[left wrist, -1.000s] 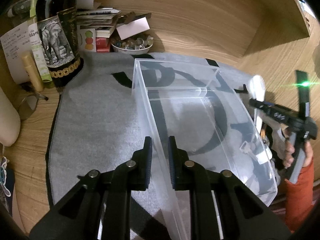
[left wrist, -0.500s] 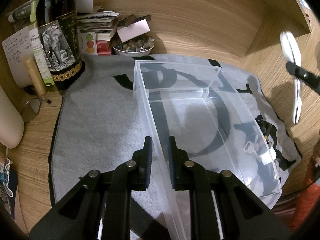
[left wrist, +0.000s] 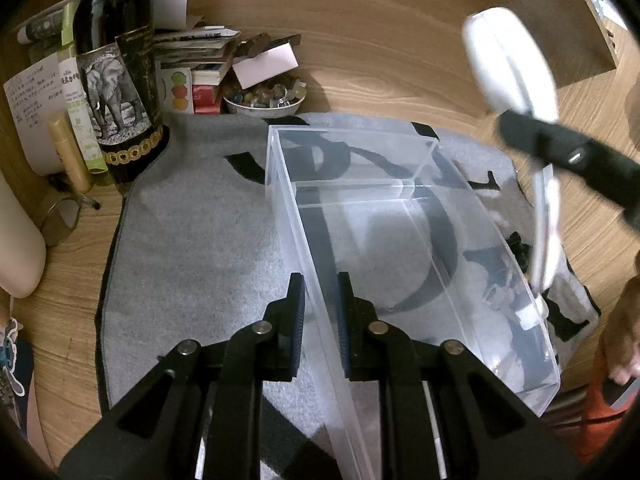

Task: Organize rigid objects
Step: 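Carry the white device into the clear box and open the right gripper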

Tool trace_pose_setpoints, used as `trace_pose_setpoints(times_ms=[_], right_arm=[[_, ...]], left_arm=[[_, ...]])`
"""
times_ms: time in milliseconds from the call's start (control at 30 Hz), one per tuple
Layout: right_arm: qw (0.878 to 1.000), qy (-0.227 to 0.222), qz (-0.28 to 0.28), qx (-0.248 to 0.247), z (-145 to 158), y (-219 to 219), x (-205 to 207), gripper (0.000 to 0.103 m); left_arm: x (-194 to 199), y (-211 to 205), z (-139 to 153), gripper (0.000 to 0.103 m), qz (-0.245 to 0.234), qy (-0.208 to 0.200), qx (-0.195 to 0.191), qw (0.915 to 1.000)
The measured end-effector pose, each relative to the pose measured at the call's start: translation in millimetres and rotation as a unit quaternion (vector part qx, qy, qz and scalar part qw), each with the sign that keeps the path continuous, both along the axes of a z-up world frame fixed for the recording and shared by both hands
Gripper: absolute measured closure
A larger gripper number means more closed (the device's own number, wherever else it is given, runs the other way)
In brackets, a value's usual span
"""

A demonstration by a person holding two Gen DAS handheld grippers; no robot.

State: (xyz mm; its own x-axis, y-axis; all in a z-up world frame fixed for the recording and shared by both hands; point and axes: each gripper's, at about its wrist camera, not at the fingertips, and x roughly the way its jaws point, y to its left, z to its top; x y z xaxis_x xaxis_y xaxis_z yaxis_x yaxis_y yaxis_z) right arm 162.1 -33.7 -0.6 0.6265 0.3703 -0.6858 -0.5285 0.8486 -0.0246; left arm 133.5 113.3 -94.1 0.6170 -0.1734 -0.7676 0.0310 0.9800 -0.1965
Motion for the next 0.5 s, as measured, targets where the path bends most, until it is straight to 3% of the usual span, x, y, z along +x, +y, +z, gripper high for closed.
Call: trace_pose_setpoints(times_ms=[500], right_arm=[[0.992,0.089,0.023,-0.088,-58,33,17,0.073]], left_arm=[[-4,2,0,0.088,-0.005,-0.008,-0.006,0.9999]])
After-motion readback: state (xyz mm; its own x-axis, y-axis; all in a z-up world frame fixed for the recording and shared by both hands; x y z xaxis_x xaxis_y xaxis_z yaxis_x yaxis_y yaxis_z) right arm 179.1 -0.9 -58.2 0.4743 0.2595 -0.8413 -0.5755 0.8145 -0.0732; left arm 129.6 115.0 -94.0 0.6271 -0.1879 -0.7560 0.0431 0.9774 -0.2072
